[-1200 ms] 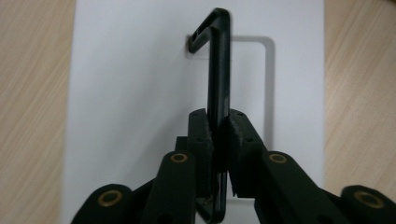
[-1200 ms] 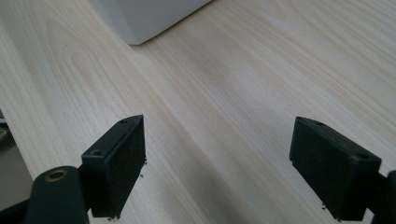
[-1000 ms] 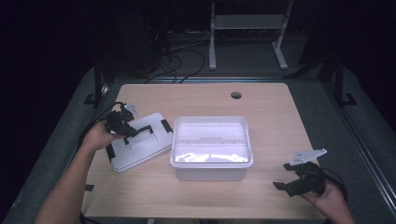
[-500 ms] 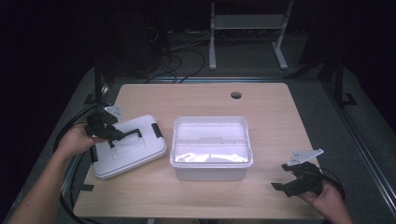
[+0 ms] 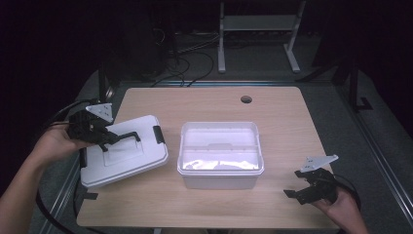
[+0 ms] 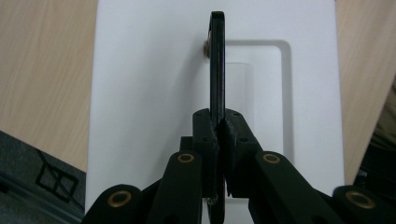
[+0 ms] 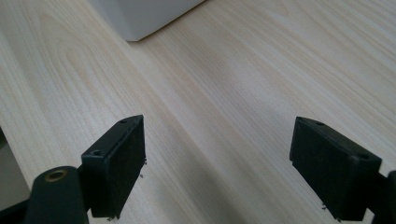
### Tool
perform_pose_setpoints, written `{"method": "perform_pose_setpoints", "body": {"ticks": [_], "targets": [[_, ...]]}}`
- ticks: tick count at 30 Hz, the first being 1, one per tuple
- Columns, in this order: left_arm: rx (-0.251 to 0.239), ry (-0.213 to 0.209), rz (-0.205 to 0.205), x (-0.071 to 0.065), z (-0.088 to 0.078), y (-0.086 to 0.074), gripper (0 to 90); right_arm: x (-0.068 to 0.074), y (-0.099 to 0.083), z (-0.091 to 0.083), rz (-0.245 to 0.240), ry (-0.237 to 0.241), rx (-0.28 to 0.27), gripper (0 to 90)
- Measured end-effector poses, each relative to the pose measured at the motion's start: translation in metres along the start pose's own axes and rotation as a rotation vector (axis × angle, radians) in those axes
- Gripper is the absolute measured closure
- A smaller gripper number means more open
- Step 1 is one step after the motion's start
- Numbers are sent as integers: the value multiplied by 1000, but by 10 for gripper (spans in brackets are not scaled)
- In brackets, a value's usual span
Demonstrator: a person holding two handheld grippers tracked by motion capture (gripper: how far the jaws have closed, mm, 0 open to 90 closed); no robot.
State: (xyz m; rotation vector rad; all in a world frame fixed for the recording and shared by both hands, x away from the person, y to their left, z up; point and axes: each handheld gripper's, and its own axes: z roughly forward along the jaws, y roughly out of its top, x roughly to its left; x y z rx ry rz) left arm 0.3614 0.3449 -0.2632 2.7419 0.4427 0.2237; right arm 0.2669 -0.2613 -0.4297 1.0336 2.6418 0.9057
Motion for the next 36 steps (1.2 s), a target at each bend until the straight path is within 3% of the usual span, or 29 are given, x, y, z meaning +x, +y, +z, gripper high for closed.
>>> {"method": "perform_pose_setpoints", "body": {"ticks": [8, 12, 20, 27, 36], "targets": [[-36, 12, 56, -8, -29, 27, 847, -1, 0, -1, 4, 2, -6, 178], [-71, 2, 86, -12, -36, 46, 847, -2, 0, -1, 4, 4, -3, 178], [-74, -15, 148, -19, -22, 90, 848, -1, -1, -2, -2, -6, -5, 177], [-76, -66, 201, -29, -7, 124, 847, -2, -1, -4, 0, -10, -15, 177], [-86, -98, 231, -39, 10, 161, 848, -4, -1, -6, -5, -6, -19, 177]]}}
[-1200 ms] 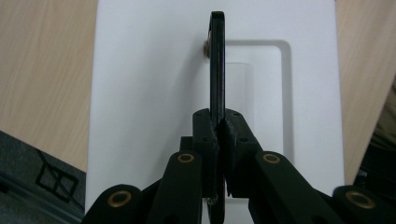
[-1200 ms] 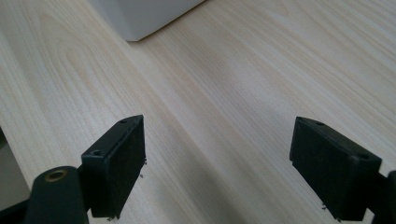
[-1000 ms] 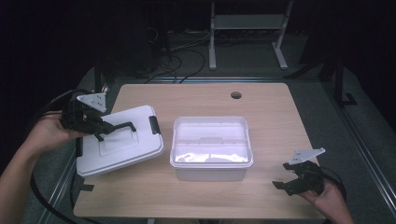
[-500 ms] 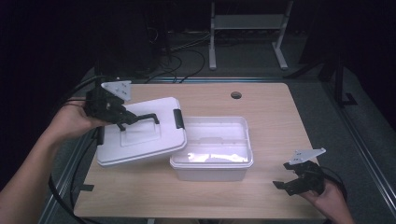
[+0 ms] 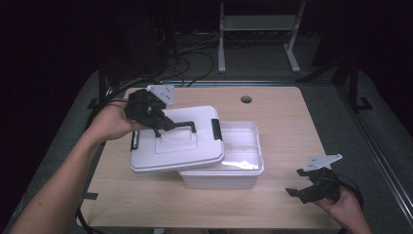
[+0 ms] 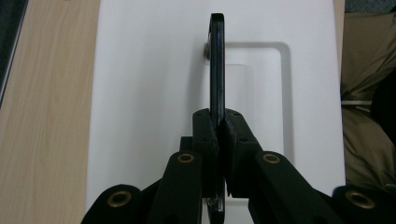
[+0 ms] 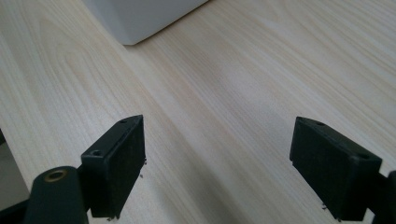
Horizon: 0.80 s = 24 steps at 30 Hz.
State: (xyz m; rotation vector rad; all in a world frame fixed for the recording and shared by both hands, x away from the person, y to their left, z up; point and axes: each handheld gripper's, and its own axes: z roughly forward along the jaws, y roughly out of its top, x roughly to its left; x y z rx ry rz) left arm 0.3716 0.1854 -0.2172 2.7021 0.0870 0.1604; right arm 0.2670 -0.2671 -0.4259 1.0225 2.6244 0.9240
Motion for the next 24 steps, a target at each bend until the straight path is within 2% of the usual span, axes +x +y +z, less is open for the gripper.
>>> {"method": "perform_pose_setpoints", "body": {"ticks": [8, 13, 20, 24], "targets": [[-17, -20, 36, 0, 17, 36, 848, 1, -1, -3, -3, -3, -10, 177], [-36, -51, 57, 2, 34, 55, 847, 1, -2, -4, -5, -5, -10, 177], [-16, -75, 77, 3, 57, 76, 847, 3, -5, -8, -1, -19, -12, 177], [-4, -71, 80, 3, 65, 82, 847, 3, -5, -9, -3, -20, -19, 177]]}}
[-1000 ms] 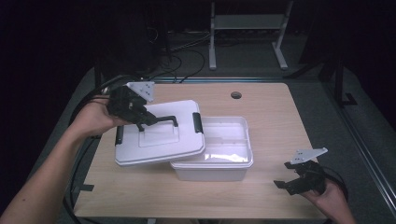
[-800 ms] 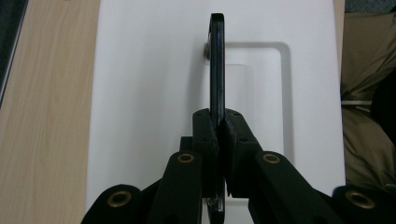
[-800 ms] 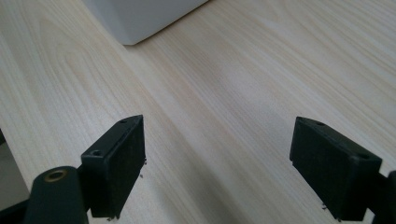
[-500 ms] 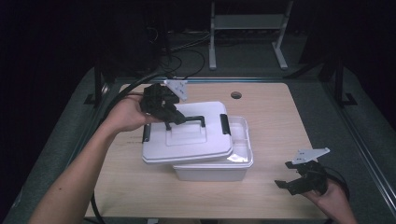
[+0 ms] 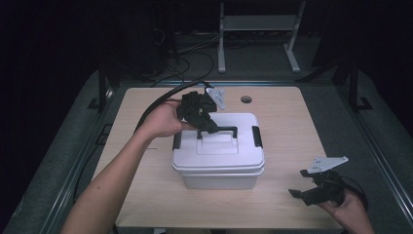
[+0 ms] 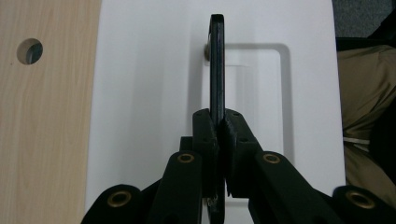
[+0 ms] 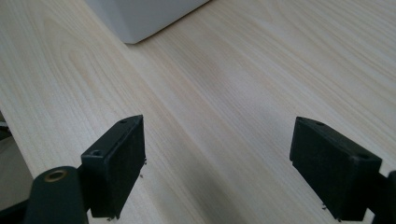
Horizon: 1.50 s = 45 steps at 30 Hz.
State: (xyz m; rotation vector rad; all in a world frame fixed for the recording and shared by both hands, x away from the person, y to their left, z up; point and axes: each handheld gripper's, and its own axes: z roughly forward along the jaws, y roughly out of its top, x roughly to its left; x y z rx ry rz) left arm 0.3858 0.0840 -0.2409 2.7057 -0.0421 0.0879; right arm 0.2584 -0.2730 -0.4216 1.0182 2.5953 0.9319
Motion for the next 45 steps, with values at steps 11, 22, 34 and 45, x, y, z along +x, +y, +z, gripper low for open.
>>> {"method": "perform_pose_setpoints", "body": {"ticks": [11, 22, 34, 45], "targets": [[40, -12, 10, 3, 21, 4, 845, 0, -1, -2, 0, -4, -5, 177], [41, -30, 3, 2, 31, -3, 841, 1, 0, -2, 1, -5, -7, 177], [-11, 9, -25, -8, 12, -11, 521, 2, 0, -1, 0, -6, -1, 177], [-31, 43, -62, -11, -2, -42, 483, 1, 0, 0, -1, -9, 0, 177]]}}
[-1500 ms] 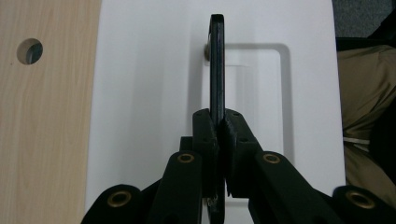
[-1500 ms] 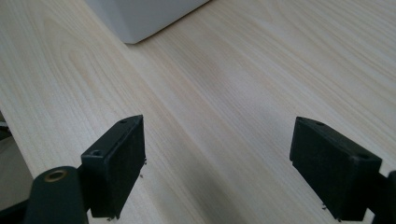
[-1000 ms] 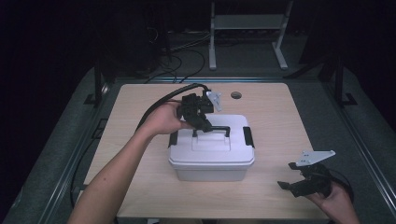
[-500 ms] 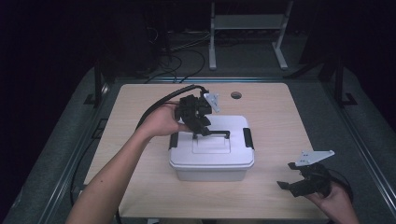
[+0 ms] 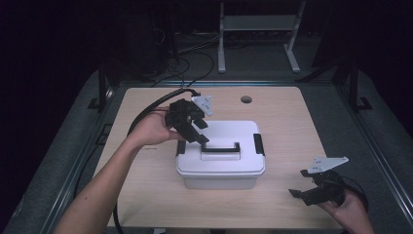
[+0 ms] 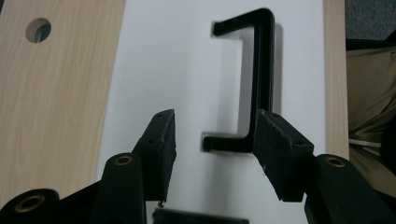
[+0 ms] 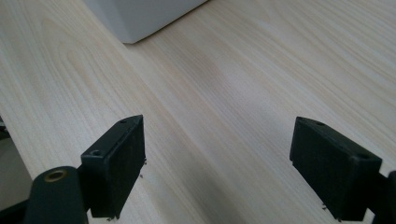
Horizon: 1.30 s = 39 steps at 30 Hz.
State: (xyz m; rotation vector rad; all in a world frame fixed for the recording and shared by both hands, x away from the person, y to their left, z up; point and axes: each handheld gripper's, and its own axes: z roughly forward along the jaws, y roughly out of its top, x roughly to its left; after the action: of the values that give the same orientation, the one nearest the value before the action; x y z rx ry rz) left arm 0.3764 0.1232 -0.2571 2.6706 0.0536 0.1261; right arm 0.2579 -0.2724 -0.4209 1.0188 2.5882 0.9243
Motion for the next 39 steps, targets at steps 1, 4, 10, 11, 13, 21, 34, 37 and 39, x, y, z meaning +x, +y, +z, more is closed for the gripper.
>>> {"method": "perform_pose_setpoints", "body": {"ticks": [1, 4, 10, 11, 13, 21, 34, 37, 39], "targets": [[1, 2, -3, -1, -1, -2, 480, 0, 0, 0, 1, 1, 2, 177], [-18, 7, -9, -2, -5, -9, 478, 0, 1, 1, -3, 1, 5, 177], [-25, 19, -38, -2, -9, -26, 478, 1, 3, 3, -6, 1, 8, 177], [-29, 19, -42, -3, -10, -29, 478, 1, 2, 3, -6, 1, 8, 177], [-32, 23, -50, -3, -11, -35, 478, 1, 2, 3, -5, 0, 8, 177], [-38, 39, -83, -4, -17, -58, 468, 0, 2, 3, -2, -5, 9, 176], [-57, 57, -134, -8, -20, -89, 427, 0, 5, 3, 6, -3, 7, 177], [-67, 70, -150, -9, -22, -98, 414, -1, 5, 5, 5, -2, 13, 177], [-79, 75, -165, -10, -22, -103, 403, 0, 5, 5, 6, -1, 16, 176]]}}
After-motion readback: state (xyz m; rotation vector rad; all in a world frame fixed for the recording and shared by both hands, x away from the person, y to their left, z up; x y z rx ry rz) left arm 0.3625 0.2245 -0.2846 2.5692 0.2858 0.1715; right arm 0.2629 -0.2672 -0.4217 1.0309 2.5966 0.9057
